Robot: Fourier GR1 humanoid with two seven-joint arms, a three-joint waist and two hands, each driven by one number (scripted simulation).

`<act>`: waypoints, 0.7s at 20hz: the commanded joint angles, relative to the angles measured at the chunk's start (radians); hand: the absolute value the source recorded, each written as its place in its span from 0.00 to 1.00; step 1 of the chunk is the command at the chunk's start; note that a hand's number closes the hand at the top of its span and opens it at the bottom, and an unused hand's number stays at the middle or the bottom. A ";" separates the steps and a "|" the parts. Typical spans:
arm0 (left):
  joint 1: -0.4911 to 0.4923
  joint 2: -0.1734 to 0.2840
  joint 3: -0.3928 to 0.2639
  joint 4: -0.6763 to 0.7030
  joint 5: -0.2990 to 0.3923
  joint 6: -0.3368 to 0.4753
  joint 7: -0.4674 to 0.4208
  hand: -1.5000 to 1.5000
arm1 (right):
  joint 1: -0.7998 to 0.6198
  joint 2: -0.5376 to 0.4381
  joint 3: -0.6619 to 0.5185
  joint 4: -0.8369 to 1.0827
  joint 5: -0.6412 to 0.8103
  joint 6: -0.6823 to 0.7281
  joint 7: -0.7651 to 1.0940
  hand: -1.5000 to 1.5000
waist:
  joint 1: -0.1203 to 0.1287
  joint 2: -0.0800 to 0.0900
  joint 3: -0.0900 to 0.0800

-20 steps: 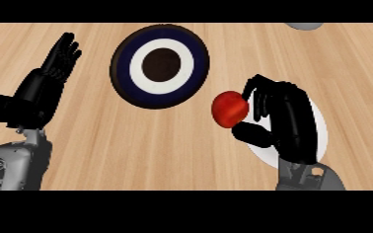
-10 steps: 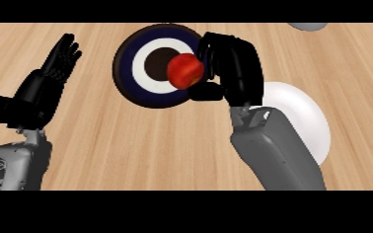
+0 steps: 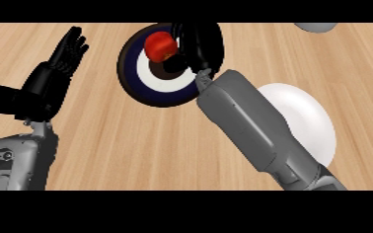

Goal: Pick the tomato from the plate and place it in the plate

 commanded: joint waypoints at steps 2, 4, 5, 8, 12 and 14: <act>-0.037 -0.033 -0.031 0.017 -0.022 0.019 0.008 0.50 | -0.133 0.001 0.031 0.270 -0.107 -0.079 -0.087 1.00 | 0.012 0.007 0.000; 0.000 0.003 -0.001 -0.057 0.025 -0.019 0.042 0.50 | -0.158 0.001 0.006 0.359 -0.109 -0.030 -0.117 1.00 | 0.026 0.007 0.000; -0.042 -0.008 -0.021 -0.008 0.004 -0.013 0.035 0.50 | -0.172 0.001 0.052 0.359 -0.179 -0.079 -0.088 1.00 | 0.055 0.017 0.000; -0.055 -0.014 -0.020 0.059 0.003 -0.027 -0.020 0.50 | -0.163 0.001 0.047 0.370 -0.276 -0.186 -0.081 0.00 | 0.059 0.022 -0.001; -0.059 -0.047 -0.056 0.043 -0.018 -0.007 0.004 0.50 | -0.153 0.001 0.050 0.415 -0.396 -0.169 -0.180 0.00 | 0.077 0.024 0.000; -0.056 -0.020 -0.035 0.044 -0.011 -0.027 -0.030 0.50 | -0.145 0.001 0.031 0.412 -0.452 -0.181 -0.260 0.00 | 0.078 0.024 0.000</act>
